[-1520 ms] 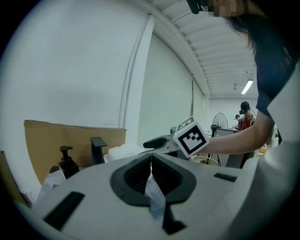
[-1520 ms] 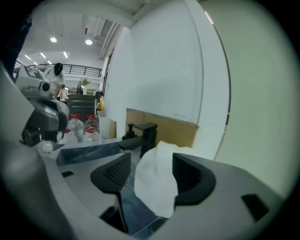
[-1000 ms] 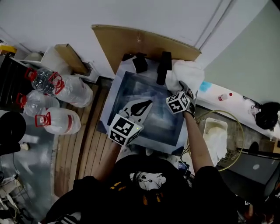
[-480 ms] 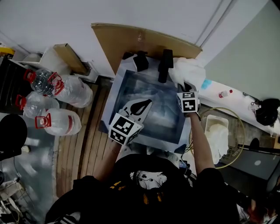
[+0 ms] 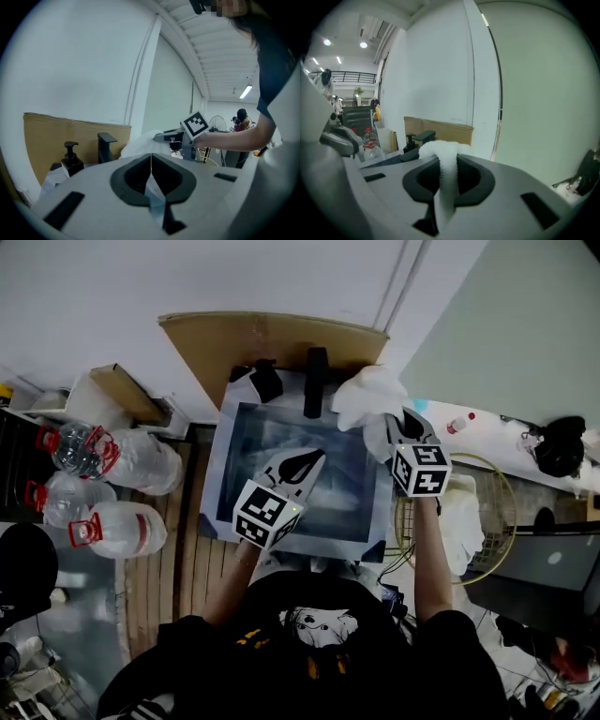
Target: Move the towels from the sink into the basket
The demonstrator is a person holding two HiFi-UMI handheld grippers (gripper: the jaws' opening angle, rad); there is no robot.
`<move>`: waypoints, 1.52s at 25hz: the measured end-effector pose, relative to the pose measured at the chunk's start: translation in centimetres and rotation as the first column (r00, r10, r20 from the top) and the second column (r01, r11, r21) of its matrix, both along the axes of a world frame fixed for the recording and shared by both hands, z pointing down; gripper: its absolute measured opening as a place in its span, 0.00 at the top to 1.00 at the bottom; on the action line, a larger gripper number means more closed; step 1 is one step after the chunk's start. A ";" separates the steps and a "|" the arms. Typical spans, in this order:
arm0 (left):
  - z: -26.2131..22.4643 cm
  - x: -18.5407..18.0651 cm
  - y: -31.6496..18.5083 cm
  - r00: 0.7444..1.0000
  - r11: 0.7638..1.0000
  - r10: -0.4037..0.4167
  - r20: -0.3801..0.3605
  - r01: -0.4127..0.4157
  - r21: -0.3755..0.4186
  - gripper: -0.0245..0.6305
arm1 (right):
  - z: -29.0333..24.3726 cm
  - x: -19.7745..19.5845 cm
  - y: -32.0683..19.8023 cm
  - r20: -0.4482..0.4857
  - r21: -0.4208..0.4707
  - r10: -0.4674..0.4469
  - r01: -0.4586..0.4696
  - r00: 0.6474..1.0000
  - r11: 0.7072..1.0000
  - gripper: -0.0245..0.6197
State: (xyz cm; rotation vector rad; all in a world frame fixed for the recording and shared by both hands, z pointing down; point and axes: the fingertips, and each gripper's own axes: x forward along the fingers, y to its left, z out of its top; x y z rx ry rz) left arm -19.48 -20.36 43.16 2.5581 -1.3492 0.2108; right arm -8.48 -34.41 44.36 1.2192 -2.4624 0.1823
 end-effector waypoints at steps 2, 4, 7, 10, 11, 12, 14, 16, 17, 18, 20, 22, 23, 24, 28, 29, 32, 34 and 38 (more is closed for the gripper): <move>-0.5 1.4 -0.4 1.000 1.000 0.029 0.000 -0.029 0.012 0.95 | -1.6 1.6 0.6 0.044 0.013 0.017 -0.018 0.999 1.000 0.90; -0.7 2.9 -0.7 0.998 0.998 0.055 0.001 -0.055 0.017 0.95 | -3.2 3.2 1.1 0.084 0.031 0.035 -0.037 0.996 0.999 0.90; -1.1 5.5 -0.9 0.995 0.995 0.098 0.001 -0.098 0.025 0.95 | -5.7 6.0 1.9 0.130 0.066 0.066 -0.075 0.989 0.995 0.90; -1.6 8.7 -1.2 0.989 0.988 0.151 0.007 -0.151 0.033 0.95 | -7.9 9.6 2.3 0.162 0.105 0.109 -0.127 0.981 0.986 0.90; -1.7 9.9 -1.2 0.986 0.985 0.168 0.009 -0.168 0.035 0.95 | -8.6 11.0 2.4 0.172 0.114 0.126 -0.147 0.977 0.982 0.90; -1.9 11.0 -1.2 0.983 0.982 0.184 0.010 -0.185 0.039 0.95 | -9.3 12.4 2.6 0.183 0.124 0.143 -0.167 0.973 0.978 0.90; -2.3 13.4 -1.2 0.976 0.975 0.216 0.008 -0.216 0.048 0.95 | -10.7 15.3 3.1 0.199 0.145 0.174 -0.205 0.964 0.968 0.90; -2.6 15.8 -1.0 0.969 0.968 0.246 0.008 -0.246 0.056 0.95 | -11.7 18.4 3.7 0.206 0.165 0.205 -0.241 0.957 0.956 0.90; -2.7 17.0 -1.0 0.965 0.964 0.260 0.010 -0.260 0.058 0.95 | -12.0 19.9 4.0 0.207 0.171 0.222 -0.259 0.953 0.951 0.90; -2.7 18.2 -0.9 0.962 0.960 0.274 0.011 -0.274 0.058 0.95 | -12.1 21.5 4.2 0.206 0.173 0.240 -0.277 0.949 0.945 0.90; -2.8 20.7 -0.7 0.954 0.952 0.300 0.011 -0.301 0.057 0.95 | -12.0 24.7 4.5 0.204 0.169 0.276 -0.312 0.939 0.935 0.90; -2.9 23.1 -0.6 0.945 0.943 0.327 0.011 -0.327 0.058 0.95 | -12.0 27.7 5.1 0.206 0.168 0.310 -0.345 0.928 0.923 0.90; -3.0 24.3 -0.5 0.940 0.938 0.340 0.013 -0.340 0.060 0.95 | -12.0 29.2 5.4 0.209 0.170 0.324 -0.361 0.922 0.917 0.90; -3.0 25.5 -0.4 0.936 0.934 0.352 0.016 -0.352 0.061 0.95 | -12.1 30.6 5.6 0.213 0.173 0.339 -0.377 0.917 0.910 0.90; -3.0 29.8 -0.3 0.923 0.921 0.385 0.024 -0.386 0.063 0.95 | -12.6 36.4 6.6 0.230 0.184 0.395 -0.439 0.889 0.880 0.90; -3.0 30.8 -0.3 0.920 0.918 0.391 0.025 -0.392 0.062 0.95 | -12.9 37.8 6.8 0.238 0.187 0.406 -0.452 0.882 0.872 0.90; -2.9 33.8 -0.4 0.913 0.911 0.406 0.025 -0.407 0.060 0.95 | -13.6 41.7 7.2 0.254 0.200 0.428 -0.481 0.867 0.854 0.90; -2.9 35.7 -0.5 0.908 0.906 0.419 0.023 -0.420 0.058 0.95 | -13.6 43.9 7.3 0.244 0.200 0.443 -0.492 0.863 0.847 0.90; -2.4 39.0 -0.4 0.894 0.892 0.448 0.025 -0.449 0.046 0.95 | -10.9 46.9 7.1 0.197 0.159 0.467 -0.498 0.862 0.852 0.90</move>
